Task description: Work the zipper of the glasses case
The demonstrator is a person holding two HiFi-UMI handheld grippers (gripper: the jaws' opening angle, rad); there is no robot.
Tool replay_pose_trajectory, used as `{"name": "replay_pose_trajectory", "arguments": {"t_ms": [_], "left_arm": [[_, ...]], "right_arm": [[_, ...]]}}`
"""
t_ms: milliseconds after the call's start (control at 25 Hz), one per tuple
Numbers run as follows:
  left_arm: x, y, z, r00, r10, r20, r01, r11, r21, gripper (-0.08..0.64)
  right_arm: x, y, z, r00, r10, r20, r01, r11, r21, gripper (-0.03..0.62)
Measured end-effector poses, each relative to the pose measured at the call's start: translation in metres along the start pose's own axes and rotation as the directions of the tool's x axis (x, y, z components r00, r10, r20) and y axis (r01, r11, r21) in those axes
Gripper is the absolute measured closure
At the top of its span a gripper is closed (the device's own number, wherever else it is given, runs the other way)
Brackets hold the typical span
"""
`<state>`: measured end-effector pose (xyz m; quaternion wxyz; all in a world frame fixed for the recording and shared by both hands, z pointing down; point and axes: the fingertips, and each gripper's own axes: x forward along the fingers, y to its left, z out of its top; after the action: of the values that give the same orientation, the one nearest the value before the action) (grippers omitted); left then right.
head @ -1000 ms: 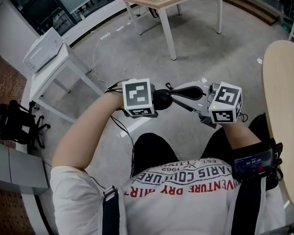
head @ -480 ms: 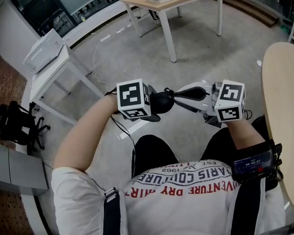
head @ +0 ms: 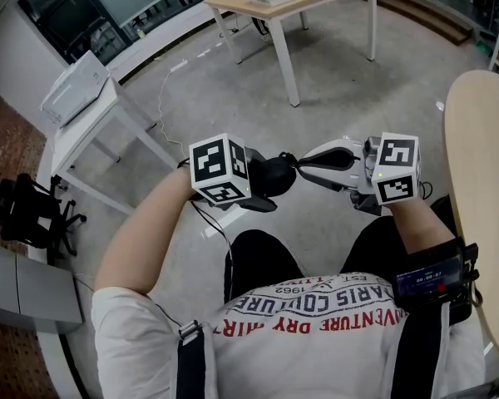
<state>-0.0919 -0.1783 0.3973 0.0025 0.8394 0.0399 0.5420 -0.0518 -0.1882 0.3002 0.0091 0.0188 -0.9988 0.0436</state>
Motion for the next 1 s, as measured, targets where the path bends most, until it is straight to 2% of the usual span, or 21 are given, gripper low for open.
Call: {"name": "replay_pose_trajectory", "arguments": {"t_ms": [480,880,1000], "left_arm": [[0.0,-0.008,0.013,0.987,-0.015,0.158,0.018,1.0,-0.019,0.316],[-0.004,-0.014,0.031,0.939,-0.037,0.342,0.052,0.998,-0.035,0.316],[-0.01,-0.015,0.038,0.913,-0.047,0.405,0.07,0.997,-0.043,0.316]], "right_arm": [[-0.005,0.006,0.001,0.999,0.04,-0.021,-0.04,0.999,-0.021,0.572],[-0.01,0.01,0.004,0.998,0.065,-0.019,-0.065,0.998,-0.026,0.572],[-0.011,0.01,0.009,0.997,0.071,-0.007,-0.071,0.997,-0.025,0.572]]}}
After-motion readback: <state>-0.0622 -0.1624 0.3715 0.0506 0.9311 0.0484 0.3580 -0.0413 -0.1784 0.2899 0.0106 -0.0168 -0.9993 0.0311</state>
